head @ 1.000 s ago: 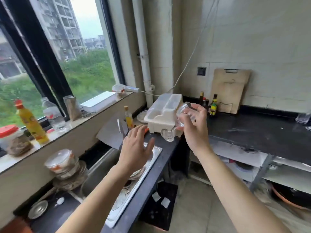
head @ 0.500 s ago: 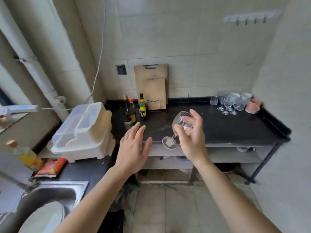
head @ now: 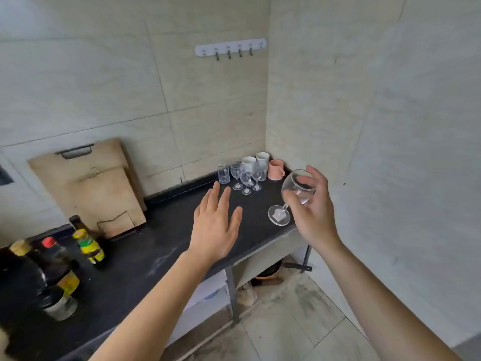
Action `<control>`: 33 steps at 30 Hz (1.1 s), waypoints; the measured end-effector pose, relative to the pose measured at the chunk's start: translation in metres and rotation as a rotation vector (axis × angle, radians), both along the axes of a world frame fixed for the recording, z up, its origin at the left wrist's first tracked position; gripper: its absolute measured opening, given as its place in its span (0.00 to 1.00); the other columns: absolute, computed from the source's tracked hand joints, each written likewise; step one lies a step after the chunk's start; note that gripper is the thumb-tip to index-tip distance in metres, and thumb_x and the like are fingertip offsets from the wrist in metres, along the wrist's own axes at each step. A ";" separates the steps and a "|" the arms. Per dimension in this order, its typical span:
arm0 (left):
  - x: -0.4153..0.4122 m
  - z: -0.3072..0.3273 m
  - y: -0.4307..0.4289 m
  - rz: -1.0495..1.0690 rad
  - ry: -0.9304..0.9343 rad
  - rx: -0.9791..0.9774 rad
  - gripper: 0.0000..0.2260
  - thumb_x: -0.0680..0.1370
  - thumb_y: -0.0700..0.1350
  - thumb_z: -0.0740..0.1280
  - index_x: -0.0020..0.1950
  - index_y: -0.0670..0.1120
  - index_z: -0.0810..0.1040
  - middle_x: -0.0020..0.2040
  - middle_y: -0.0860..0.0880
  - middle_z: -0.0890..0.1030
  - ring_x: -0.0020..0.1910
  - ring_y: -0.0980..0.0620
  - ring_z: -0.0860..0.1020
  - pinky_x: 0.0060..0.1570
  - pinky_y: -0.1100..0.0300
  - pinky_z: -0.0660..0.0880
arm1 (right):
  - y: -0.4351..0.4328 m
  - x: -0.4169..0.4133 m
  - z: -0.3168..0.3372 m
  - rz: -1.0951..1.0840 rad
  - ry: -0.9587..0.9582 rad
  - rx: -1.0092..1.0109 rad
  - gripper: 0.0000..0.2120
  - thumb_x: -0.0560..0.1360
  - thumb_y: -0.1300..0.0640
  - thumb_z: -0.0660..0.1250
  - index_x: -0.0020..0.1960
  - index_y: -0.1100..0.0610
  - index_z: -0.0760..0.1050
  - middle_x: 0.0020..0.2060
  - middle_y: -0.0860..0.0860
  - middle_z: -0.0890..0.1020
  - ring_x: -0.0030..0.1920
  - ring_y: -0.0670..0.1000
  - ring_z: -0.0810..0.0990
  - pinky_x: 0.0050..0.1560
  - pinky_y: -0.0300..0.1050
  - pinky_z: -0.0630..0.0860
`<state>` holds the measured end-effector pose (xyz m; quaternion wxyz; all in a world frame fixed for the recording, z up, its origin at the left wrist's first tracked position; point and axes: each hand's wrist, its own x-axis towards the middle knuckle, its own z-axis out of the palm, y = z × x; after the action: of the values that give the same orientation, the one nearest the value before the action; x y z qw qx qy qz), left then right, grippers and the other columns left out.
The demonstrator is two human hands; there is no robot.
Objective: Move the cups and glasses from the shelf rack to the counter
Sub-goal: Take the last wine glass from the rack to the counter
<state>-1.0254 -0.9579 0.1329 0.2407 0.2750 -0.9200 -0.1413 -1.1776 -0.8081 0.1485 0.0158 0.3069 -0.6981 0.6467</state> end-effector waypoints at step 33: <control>-0.415 -0.202 -0.243 0.062 -0.535 0.220 0.27 0.84 0.56 0.52 0.80 0.47 0.53 0.82 0.43 0.47 0.80 0.42 0.49 0.74 0.41 0.56 | -0.276 -0.445 -0.152 0.086 -0.019 0.401 0.18 0.69 0.47 0.74 0.54 0.36 0.71 0.50 0.25 0.76 0.53 0.31 0.76 0.45 0.24 0.71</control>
<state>-1.4399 -1.2009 -0.0696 -0.0377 0.3550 -0.9211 -0.1552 -1.6224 -1.0842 -0.0039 -0.0798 0.3272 -0.7994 0.4975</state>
